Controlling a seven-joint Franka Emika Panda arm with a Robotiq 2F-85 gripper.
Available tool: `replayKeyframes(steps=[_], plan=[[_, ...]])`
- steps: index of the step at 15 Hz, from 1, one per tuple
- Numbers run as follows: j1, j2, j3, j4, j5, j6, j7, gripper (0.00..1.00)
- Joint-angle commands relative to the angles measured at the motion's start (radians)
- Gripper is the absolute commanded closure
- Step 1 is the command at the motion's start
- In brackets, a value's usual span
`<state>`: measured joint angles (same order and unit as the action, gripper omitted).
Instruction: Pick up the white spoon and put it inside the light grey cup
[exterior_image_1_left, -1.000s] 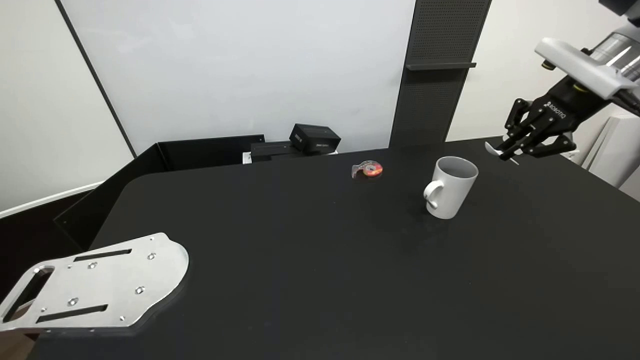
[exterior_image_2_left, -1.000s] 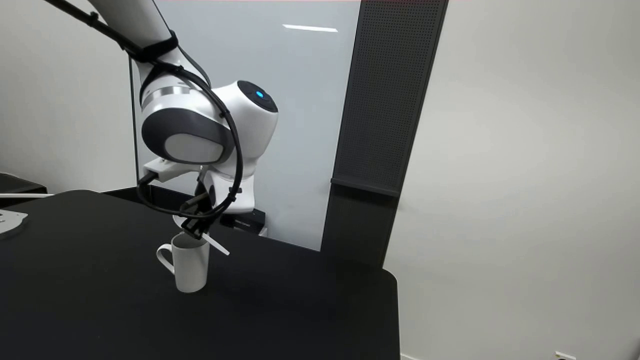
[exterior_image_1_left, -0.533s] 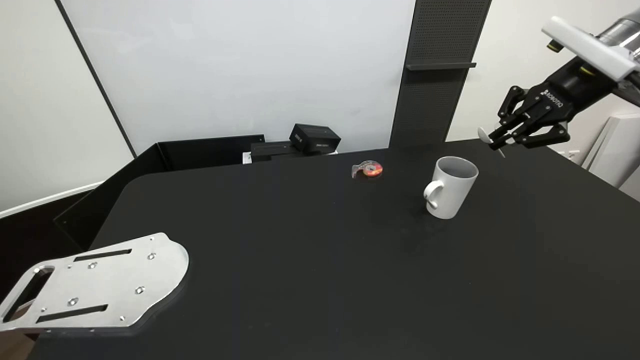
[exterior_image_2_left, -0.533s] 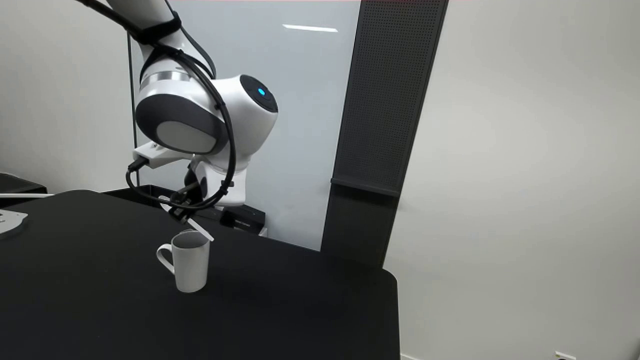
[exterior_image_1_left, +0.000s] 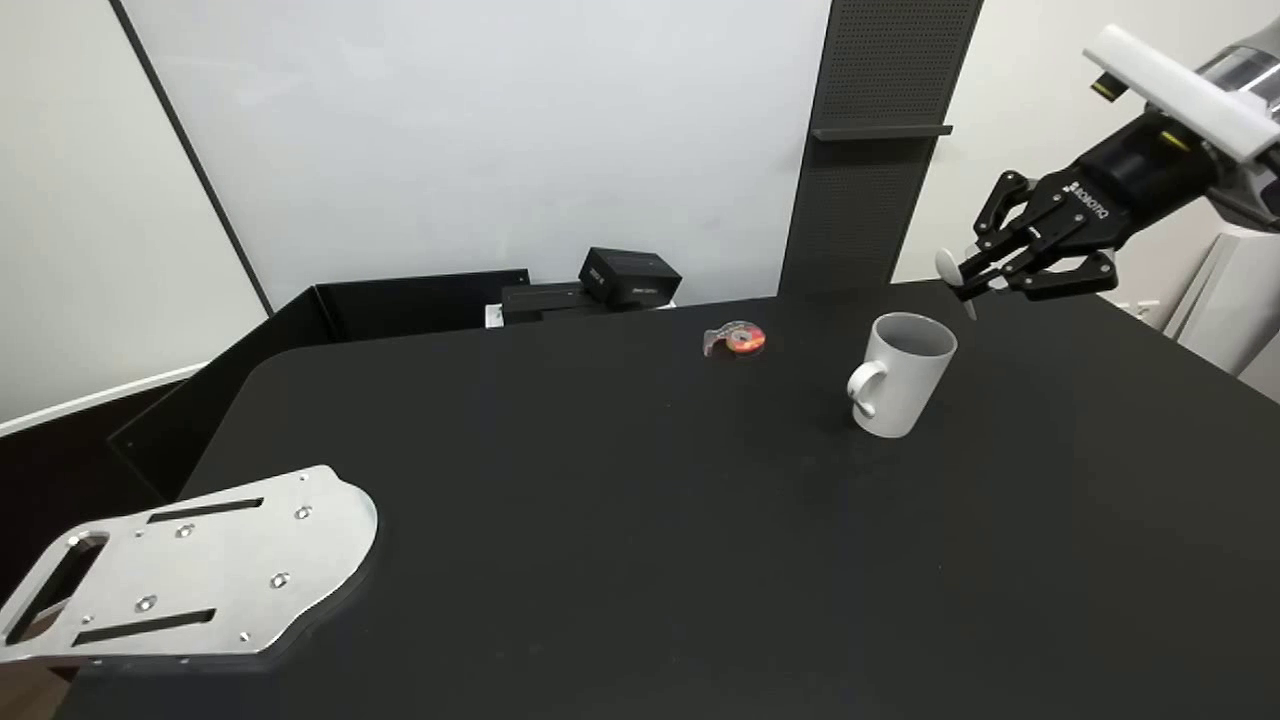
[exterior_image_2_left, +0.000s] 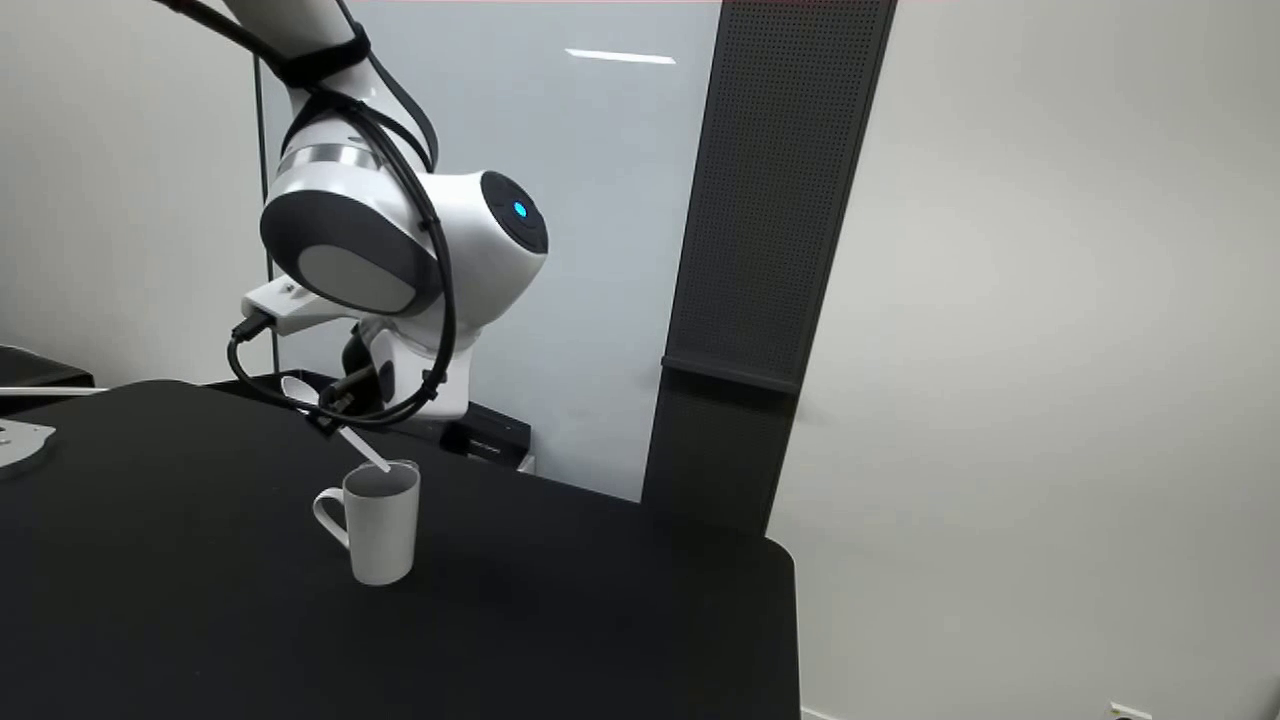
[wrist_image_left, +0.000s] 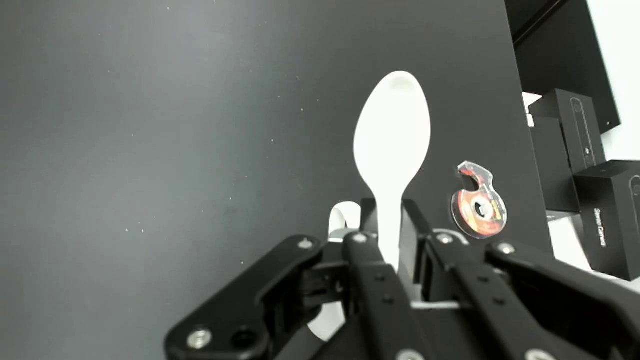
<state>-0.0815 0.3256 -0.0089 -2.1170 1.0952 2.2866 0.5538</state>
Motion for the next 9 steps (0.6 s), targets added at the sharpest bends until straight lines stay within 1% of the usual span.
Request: replayKeyframes(steps=[1, 9], plan=[[0.004, 0.008, -0.011, 0.014, 0.072, -0.056, -0.056, 0.96], [-0.006, 0.062, -0.034, 0.070, 0.096, -0.137, -0.115, 0.96]])
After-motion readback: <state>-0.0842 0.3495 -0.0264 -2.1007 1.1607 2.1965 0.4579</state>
